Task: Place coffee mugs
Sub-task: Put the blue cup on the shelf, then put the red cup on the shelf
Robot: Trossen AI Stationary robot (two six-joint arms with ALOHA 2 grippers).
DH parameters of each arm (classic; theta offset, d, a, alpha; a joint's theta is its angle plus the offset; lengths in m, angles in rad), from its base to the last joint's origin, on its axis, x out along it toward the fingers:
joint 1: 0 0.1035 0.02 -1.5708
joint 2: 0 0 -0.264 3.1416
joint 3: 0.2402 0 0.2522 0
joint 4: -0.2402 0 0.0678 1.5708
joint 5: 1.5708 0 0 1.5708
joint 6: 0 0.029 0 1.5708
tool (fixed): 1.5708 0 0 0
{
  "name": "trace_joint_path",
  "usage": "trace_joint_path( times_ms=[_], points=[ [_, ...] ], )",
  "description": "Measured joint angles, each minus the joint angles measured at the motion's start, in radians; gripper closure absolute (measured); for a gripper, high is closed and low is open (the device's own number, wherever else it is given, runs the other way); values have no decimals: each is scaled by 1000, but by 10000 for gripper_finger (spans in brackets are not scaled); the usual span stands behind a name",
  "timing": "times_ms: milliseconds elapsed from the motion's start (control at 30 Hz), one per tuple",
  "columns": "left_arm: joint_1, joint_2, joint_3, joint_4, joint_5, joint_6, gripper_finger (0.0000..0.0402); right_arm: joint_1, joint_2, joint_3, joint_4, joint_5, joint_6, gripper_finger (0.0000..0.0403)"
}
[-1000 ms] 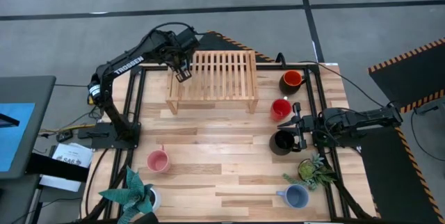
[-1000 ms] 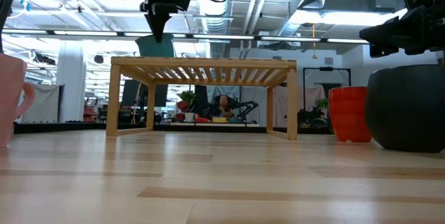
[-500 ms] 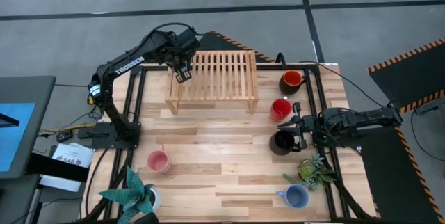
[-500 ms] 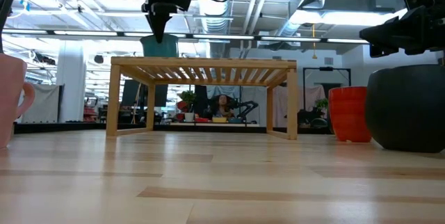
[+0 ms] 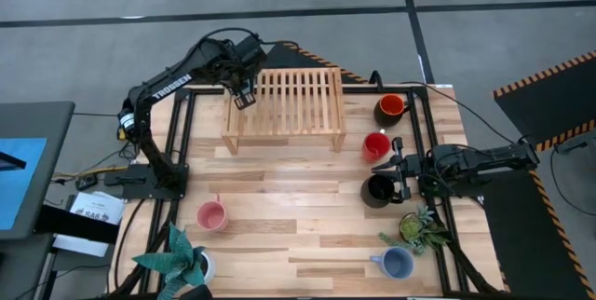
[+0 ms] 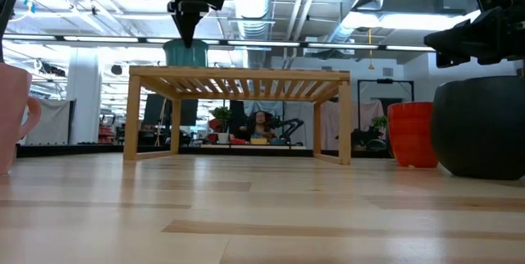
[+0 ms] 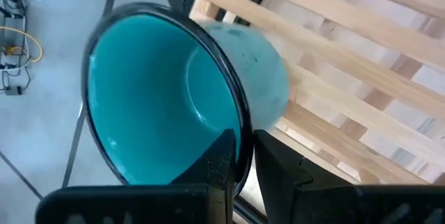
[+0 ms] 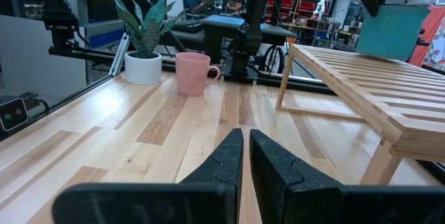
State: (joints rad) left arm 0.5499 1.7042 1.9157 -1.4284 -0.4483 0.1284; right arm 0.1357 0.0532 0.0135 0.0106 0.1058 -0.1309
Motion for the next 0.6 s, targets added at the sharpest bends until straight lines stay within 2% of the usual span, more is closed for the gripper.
trace_joint_path(
  times_ms=[367,600],
  points=[
    [0,0,5,2,44,5,363,0,0,0,0,0,0,349],
    [-11,0,5,6,41,4,301,0,0,0,0,0,0,349]
  ],
)
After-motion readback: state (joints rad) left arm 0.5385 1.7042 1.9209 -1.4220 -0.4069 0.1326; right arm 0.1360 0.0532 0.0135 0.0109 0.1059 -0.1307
